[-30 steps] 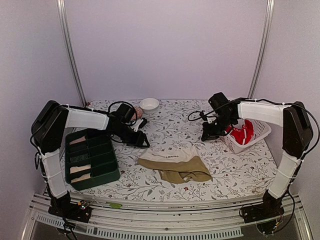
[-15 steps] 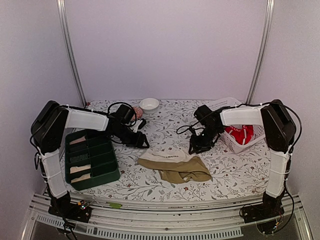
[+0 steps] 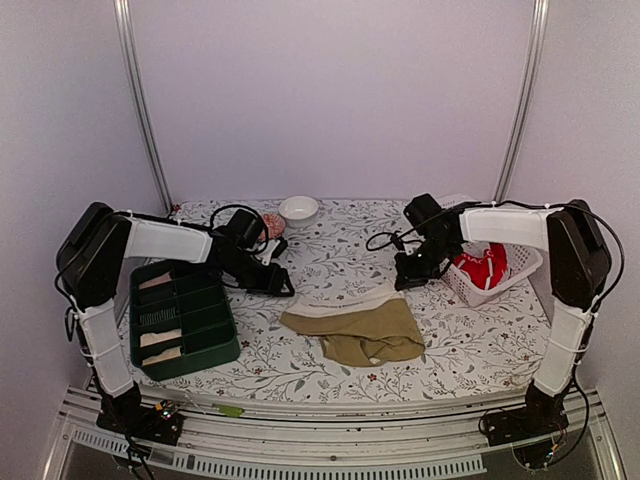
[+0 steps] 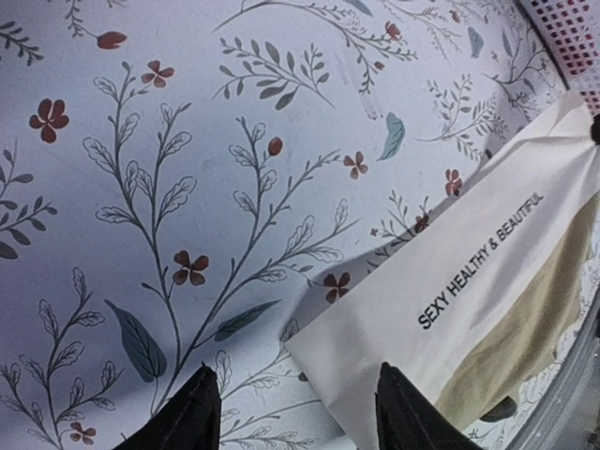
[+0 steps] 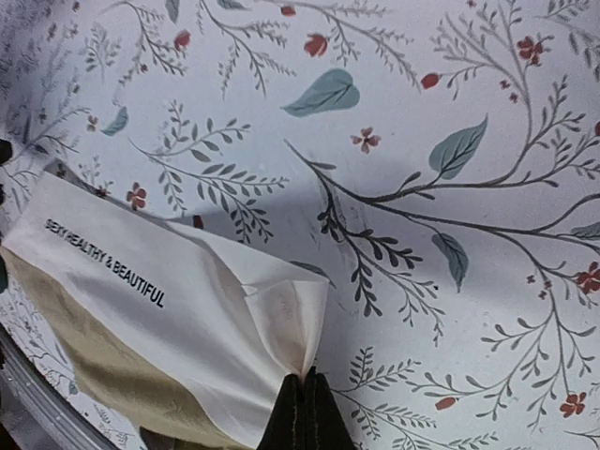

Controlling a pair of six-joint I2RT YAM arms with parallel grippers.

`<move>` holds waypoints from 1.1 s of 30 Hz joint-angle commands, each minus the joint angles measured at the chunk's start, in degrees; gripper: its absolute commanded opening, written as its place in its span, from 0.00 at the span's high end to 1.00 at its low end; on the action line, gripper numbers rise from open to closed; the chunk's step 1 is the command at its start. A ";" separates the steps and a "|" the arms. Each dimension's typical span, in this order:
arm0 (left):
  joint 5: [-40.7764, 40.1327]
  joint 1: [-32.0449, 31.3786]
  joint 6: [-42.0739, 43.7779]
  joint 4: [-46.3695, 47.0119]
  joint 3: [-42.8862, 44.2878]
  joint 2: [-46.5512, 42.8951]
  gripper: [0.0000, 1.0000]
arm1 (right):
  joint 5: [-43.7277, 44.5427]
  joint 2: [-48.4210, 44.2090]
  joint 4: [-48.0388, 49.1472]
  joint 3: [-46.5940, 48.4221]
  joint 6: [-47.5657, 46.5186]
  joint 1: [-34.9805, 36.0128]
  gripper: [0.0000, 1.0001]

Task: Roll the underwear
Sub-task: Pick up the underwear from the center of the board.

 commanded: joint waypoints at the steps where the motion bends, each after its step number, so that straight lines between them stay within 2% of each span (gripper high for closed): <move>1: 0.31 0.89 0.94 1.85 -1.12 -2.02 0.43 | -8.03 -8.96 5.10 -2.32 -1.78 -4.24 1.00; 7: 5.33 1.03 2.75 4.66 -0.14 -1.62 0.44 | -14.44 -10.35 6.36 -6.38 -3.54 -6.42 1.00; 10: 6.99 1.03 3.29 4.86 1.55 -0.39 0.47 | -9.89 -10.40 3.42 -8.07 -3.28 -7.26 1.00; 15: 9.45 0.63 1.92 6.72 3.72 2.17 0.50 | 3.16 -15.25 0.45 -11.66 -1.68 -8.85 1.00; 18: 10.59 -0.32 1.44 7.74 5.32 4.42 0.46 | 6.19 -16.78 0.80 -12.10 -1.07 -9.27 1.00; 26: 15.67 -1.83 -1.61 9.61 11.58 12.57 0.35 | 5.19 -15.62 0.44 -11.31 -0.92 -9.26 1.00; 27: 15.70 -2.26 -1.31 8.82 12.04 13.40 0.30 | 5.56 -15.59 0.33 -11.10 -0.95 -9.27 1.00; 28: 15.32 -2.68 -0.63 7.70 12.39 13.92 0.29 | 5.64 -15.51 0.16 -10.77 -1.03 -9.25 1.00; 30: 14.36 -3.64 1.17 6.08 12.14 14.14 0.32 | 5.66 -15.17 -0.23 -10.34 -1.30 -9.25 1.00; 31: 13.43 -4.04 1.92 5.70 11.44 13.82 0.40 | 5.54 -15.07 -0.22 -10.17 -1.31 -9.27 1.00; 33: 11.83 -4.24 2.22 6.63 8.74 11.60 0.47 | 5.46 -15.05 -0.22 -9.99 -1.40 -9.23 1.00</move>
